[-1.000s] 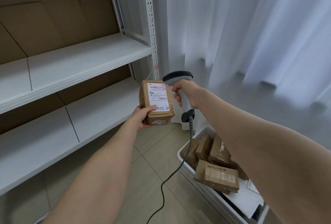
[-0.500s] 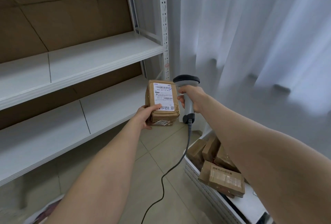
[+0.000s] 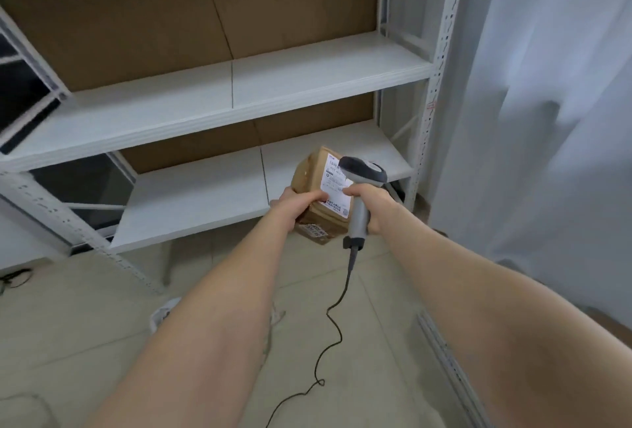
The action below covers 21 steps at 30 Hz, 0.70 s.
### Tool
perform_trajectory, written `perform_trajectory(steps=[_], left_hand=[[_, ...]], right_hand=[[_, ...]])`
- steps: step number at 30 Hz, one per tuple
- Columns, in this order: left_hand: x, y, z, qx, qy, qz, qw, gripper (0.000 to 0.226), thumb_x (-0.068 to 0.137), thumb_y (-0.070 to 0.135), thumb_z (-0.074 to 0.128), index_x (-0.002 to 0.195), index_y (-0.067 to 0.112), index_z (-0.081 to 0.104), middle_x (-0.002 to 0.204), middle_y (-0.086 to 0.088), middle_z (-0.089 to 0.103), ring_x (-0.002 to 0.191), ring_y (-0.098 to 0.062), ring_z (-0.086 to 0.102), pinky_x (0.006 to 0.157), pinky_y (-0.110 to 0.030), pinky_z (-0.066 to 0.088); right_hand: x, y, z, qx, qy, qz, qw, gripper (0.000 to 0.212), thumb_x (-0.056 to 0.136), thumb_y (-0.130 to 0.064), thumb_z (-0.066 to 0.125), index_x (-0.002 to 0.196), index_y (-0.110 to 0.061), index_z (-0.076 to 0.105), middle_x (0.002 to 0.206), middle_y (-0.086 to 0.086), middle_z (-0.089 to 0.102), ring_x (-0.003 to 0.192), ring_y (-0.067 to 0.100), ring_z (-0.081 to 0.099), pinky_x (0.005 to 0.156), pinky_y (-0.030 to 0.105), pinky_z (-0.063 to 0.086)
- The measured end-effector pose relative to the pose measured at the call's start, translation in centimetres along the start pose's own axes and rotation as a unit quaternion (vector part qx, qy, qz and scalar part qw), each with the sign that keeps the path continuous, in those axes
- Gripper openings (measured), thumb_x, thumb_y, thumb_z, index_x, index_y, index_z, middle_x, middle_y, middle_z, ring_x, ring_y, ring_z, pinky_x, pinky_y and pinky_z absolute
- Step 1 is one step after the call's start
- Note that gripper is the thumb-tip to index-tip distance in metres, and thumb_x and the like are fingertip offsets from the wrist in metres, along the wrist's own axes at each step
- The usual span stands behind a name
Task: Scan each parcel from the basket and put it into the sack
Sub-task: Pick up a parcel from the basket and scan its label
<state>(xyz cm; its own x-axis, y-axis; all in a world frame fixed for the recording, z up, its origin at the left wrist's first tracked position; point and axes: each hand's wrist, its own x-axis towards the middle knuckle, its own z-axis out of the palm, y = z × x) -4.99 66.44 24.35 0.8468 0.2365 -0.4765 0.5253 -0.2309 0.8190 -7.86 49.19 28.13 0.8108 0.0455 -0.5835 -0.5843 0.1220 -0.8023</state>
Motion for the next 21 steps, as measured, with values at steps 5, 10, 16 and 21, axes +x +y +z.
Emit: perform_trajectory(steps=[5,10,16,21], left_hand=[[-2.8,-2.0,-6.4,0.024,0.042,-0.02,0.999,0.113,0.025,0.058,0.078,0.128,0.025,0.047,0.122,-0.007,0.052,0.107,-0.025,0.056,0.087,-0.038,0.053],[-0.4,-6.4,-14.7,0.025,0.074,-0.039,0.996,0.128,0.017,0.084,0.072,0.124,0.02,0.045,0.119,-0.009,0.056,0.106,-0.028,0.058,0.089,-0.043,0.053],[2.4,-12.0,-27.2,-0.073,0.064,-0.052,0.994,0.038,0.086,0.025,0.068,0.115,0.004,0.055,0.093,-0.007,0.067,0.079,-0.021,0.063,0.073,-0.034,0.052],[5.5,-18.1,-35.0,-0.096,0.037,-0.107,0.989,0.048,0.087,0.012,0.063,0.129,0.024,0.043,0.112,-0.005,0.061,0.088,-0.022,0.063,0.066,-0.046,0.055]], right_hand=[[0.5,2.1,7.6,-0.025,-0.059,0.027,0.998,0.041,0.081,-0.022,0.071,0.118,-0.01,0.058,0.107,0.017,0.071,0.097,0.035,0.069,0.089,0.051,0.054],[2.0,5.3,16.8,-0.023,-0.076,0.039,0.996,0.055,0.07,-0.02,0.079,0.118,-0.006,0.056,0.114,0.022,0.067,0.1,0.038,0.067,0.086,0.057,0.054],[4.1,10.9,29.6,0.022,-0.054,0.058,0.997,0.032,0.081,-0.011,0.074,0.11,-0.001,0.064,0.105,0.018,0.071,0.094,0.034,0.07,0.086,0.054,0.055],[7.1,16.0,38.7,0.048,-0.066,0.09,0.993,0.041,0.082,-0.029,0.077,0.112,-0.004,0.065,0.114,0.017,0.068,0.107,0.034,0.066,0.096,0.054,0.05]])
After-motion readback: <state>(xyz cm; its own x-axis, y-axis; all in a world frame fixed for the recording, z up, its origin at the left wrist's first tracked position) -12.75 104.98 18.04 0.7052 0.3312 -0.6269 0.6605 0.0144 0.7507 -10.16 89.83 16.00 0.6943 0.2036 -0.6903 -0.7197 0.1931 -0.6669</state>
